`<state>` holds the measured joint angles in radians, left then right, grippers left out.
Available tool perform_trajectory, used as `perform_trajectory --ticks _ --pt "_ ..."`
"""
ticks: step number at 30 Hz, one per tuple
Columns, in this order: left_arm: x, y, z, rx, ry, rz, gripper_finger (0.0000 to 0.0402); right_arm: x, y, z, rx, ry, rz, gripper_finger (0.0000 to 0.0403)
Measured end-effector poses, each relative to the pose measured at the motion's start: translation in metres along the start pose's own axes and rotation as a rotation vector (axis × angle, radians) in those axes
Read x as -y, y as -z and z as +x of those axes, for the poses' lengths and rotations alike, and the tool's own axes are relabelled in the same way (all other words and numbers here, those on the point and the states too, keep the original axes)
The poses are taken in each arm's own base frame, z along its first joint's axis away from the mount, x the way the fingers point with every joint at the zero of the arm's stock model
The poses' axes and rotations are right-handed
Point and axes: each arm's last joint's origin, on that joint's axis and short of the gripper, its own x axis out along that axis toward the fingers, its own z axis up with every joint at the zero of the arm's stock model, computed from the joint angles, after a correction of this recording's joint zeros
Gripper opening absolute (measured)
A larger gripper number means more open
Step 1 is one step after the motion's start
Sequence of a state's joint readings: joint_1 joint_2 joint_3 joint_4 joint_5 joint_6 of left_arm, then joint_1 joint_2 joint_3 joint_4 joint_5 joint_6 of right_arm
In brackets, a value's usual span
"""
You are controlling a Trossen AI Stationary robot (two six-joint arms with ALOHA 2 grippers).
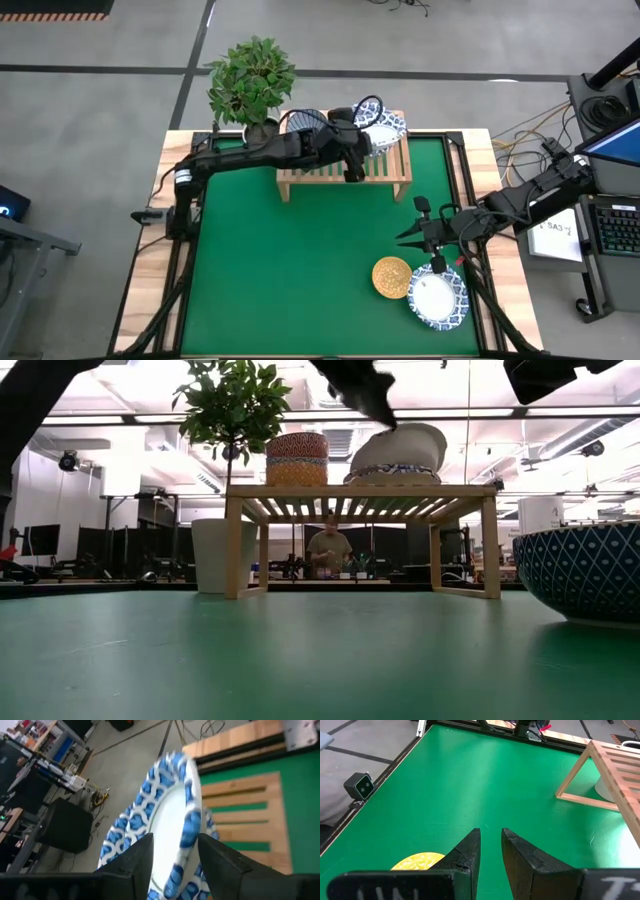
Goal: Place and stack bowls onto a shelf
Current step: Stack the blue patterned bowl on top of the blue patterned bowl on the shelf
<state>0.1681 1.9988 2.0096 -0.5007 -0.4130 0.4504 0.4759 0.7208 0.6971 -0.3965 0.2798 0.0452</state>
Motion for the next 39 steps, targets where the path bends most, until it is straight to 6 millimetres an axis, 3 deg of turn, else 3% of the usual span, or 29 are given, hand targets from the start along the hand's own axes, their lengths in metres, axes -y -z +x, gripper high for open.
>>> perform_trajectory --ticks 7,12,21,39 --pt "0.003 -0.026 -0.026 0.066 0.024 0.0 0.0154 0.0 0.0 0.0 0.0 0.0 0.0 0.0068" --pt "0.008 -0.035 -0.035 0.152 0.141 -0.018 0.0131 0.0 0.0 0.0 0.0 0.0 0.0 0.0068" --pt "0.009 -0.021 -0.012 0.165 0.084 -0.102 0.0007 0.0 0.0 0.0 0.0 0.0 -0.003 0.0068" --pt "0.017 0.004 0.02 0.063 0.025 -0.161 0.0 0.0 0.0 0.0 -0.003 0.001 -0.005 0.0068"
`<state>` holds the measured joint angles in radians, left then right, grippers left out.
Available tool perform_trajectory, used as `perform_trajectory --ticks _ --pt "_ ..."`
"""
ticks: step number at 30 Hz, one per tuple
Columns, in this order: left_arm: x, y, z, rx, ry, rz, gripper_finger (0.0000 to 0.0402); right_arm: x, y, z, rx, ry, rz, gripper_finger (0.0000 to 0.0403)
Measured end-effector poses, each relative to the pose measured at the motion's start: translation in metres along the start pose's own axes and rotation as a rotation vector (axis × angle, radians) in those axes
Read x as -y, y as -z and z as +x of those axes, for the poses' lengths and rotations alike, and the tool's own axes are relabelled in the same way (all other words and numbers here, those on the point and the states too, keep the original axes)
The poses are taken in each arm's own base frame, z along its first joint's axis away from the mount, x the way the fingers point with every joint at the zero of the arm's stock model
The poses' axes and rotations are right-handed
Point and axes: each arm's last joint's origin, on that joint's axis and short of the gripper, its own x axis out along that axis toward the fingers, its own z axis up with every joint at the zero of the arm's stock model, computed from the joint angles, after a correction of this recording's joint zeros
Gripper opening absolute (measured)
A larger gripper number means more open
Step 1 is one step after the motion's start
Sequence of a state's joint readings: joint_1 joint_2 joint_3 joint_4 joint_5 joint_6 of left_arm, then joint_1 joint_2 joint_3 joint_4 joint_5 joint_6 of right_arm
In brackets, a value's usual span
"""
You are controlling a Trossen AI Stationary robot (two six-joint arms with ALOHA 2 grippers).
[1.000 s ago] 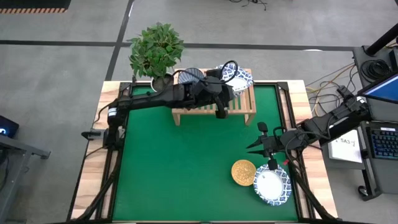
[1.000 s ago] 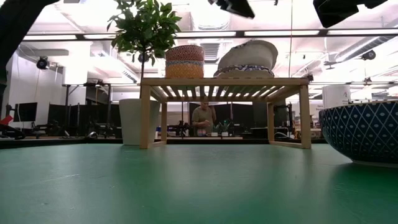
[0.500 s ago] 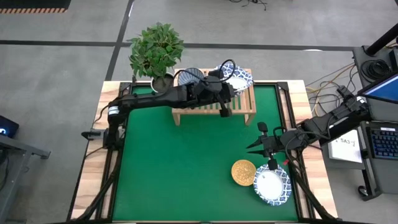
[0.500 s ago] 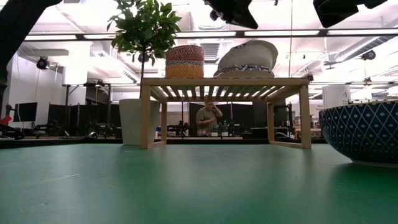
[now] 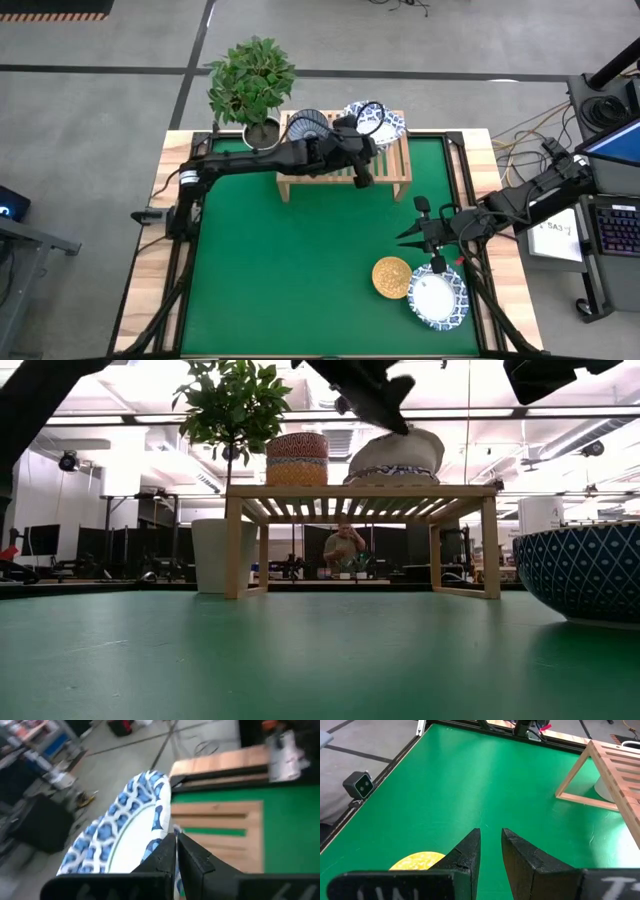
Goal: Place and stack bowls onto a shelf
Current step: Stack the blue patterned bowl on top of the blue patterned bowl on the shelf, then stack the yellow patterned bowl on top the dark blue patterned bowl on the shelf
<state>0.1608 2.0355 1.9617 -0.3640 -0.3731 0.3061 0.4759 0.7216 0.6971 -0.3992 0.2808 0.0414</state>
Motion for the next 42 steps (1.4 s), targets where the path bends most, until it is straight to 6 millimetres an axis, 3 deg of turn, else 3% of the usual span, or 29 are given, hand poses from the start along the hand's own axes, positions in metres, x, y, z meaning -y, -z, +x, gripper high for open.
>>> perform_trajectory --ticks 8,13,20,27,31,36,42 --pt "0.003 0.008 0.005 -0.073 -0.042 0.023 0.0 0.0 0.001 0.0 -0.007 0.008 -0.002 0.0068" --pt "0.005 -0.005 -0.003 -0.032 -0.036 0.026 0.0 0.0 0.001 0.0 -0.007 0.008 -0.002 0.0068" --pt "-0.009 -0.022 -0.011 0.036 -0.064 0.026 0.0 0.0 0.001 0.0 -0.007 0.008 -0.002 0.0068" --pt "-0.011 0.004 0.012 -0.082 -0.06 0.017 0.0 0.0 0.001 0.0 -0.007 0.008 -0.001 0.0068" --pt "-0.006 0.007 0.014 -0.108 -0.051 0.024 0.0 0.0 0.001 0.0 -0.007 0.008 0.001 0.0068" --pt "-0.005 -0.006 0.0 -0.111 -0.035 0.011 0.0 0.0 0.001 0.0 -0.007 0.008 -0.001 0.0068" --pt "0.004 -0.033 -0.038 -0.128 0.042 0.015 0.0 0.0 0.001 0.0 -0.007 0.008 0.01 0.0068"
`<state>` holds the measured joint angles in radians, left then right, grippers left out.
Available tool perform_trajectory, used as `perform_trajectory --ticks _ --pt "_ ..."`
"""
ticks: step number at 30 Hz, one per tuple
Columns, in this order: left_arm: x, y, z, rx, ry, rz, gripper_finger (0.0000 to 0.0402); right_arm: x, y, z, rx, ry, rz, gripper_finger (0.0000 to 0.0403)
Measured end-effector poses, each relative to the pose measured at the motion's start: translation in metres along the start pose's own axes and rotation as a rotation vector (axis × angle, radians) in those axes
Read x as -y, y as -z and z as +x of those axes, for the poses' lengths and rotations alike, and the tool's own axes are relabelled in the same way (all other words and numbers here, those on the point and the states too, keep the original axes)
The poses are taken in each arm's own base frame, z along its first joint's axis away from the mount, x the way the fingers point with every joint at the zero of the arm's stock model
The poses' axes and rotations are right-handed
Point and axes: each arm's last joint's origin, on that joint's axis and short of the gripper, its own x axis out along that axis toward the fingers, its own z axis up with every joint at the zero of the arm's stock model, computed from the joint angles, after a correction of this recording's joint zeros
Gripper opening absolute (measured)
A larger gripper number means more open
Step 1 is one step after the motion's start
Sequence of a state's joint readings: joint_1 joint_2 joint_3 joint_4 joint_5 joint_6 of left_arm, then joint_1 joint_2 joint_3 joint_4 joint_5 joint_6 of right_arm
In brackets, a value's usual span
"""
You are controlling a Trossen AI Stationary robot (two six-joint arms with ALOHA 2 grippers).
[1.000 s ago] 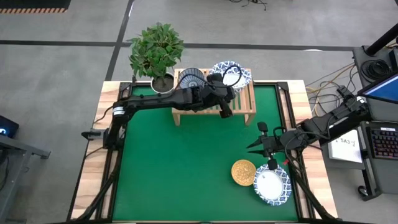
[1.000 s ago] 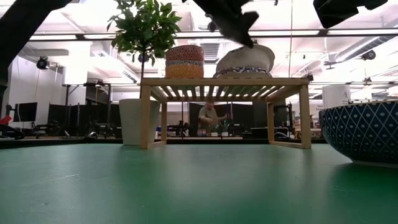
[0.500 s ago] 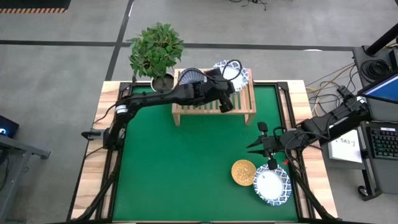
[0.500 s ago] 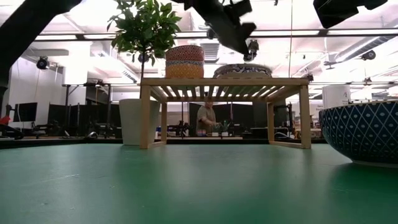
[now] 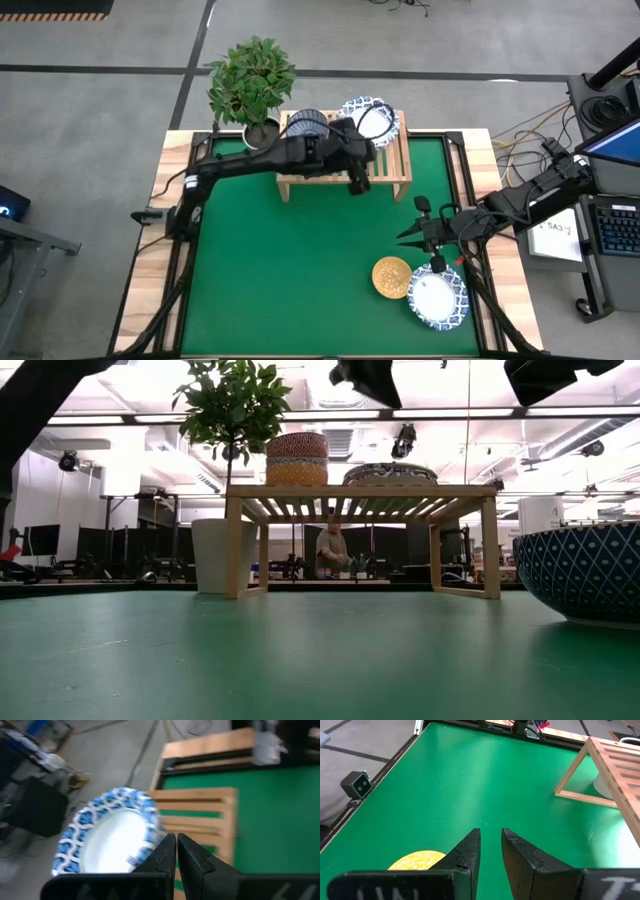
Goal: Place and stack bowls onto a shelf
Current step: Stack the yellow patterned bowl on top the dark blue patterned bowl on the shelf
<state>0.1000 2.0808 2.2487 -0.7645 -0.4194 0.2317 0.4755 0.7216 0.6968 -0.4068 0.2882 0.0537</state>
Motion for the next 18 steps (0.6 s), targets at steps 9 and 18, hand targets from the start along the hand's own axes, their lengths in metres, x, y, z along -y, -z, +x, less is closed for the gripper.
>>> perform_trajectory --ticks 9,18 --pt "0.045 0.0 -0.048 -0.136 0.213 0.039 0.0 -0.001 0.0 0.004 -0.003 0.001 0.068 0.0068" --pt "0.092 0.0 -0.107 -0.14 0.167 0.116 0.0 -0.009 -0.001 0.03 -0.036 0.005 0.121 0.0068"
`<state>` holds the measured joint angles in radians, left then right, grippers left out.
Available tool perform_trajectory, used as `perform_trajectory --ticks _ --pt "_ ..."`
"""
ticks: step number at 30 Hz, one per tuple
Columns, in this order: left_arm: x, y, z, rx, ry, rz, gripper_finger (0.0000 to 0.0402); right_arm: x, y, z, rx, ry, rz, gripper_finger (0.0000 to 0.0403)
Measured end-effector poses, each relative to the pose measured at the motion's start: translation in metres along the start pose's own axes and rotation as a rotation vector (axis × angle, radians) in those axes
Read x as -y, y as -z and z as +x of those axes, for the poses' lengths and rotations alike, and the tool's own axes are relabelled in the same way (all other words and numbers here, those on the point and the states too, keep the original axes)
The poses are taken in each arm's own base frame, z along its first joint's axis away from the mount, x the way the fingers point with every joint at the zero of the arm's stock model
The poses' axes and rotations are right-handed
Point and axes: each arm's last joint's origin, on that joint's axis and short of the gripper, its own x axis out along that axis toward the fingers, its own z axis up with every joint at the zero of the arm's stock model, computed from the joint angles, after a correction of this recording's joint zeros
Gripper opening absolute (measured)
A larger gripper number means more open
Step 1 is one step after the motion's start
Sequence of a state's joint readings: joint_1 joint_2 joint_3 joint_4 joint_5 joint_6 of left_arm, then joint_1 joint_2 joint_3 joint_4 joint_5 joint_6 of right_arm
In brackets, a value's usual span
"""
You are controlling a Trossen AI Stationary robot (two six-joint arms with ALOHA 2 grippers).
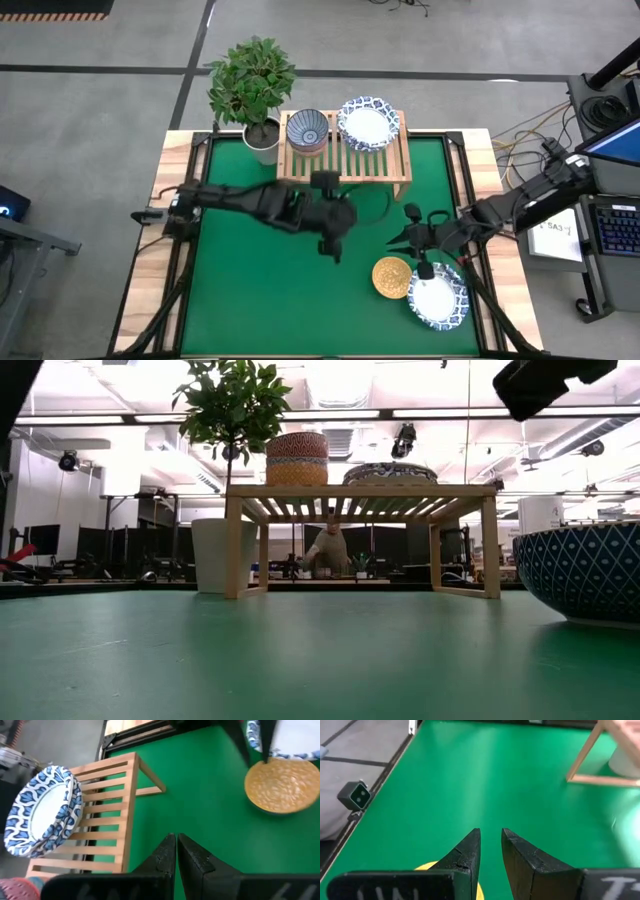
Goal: Place and stack bowls onto a shelf
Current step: Stack the yellow patterned bowl on top the dark blue patterned bowl on the shelf
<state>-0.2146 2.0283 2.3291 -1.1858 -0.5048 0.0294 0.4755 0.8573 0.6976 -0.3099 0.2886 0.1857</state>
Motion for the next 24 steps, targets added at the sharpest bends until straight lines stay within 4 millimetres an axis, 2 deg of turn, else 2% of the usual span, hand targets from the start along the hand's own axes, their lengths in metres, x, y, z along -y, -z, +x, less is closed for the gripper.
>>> perform_trajectory --ticks 6,13,16,20,24 --pt "0.033 0.003 -0.026 0.015 -0.02 0.051 0.0 -0.005 -0.002 0.015 -0.058 0.002 0.057 0.0068" --pt "0.056 0.015 -0.038 -0.005 -0.057 0.104 0.0 -0.01 -0.004 0.026 -0.179 -0.015 0.149 0.0068" --pt "0.059 0.027 -0.041 -0.023 -0.055 0.095 0.0 -0.013 -0.002 0.031 -0.218 -0.043 0.165 0.0068" --pt "0.066 0.049 -0.035 -0.027 -0.05 0.085 0.0 -0.015 0.0 0.036 -0.249 -0.07 0.166 0.0068" --pt "0.07 0.073 -0.03 0.053 -0.029 0.016 0.0 -0.015 0.0 0.039 -0.279 -0.051 0.159 0.0069"
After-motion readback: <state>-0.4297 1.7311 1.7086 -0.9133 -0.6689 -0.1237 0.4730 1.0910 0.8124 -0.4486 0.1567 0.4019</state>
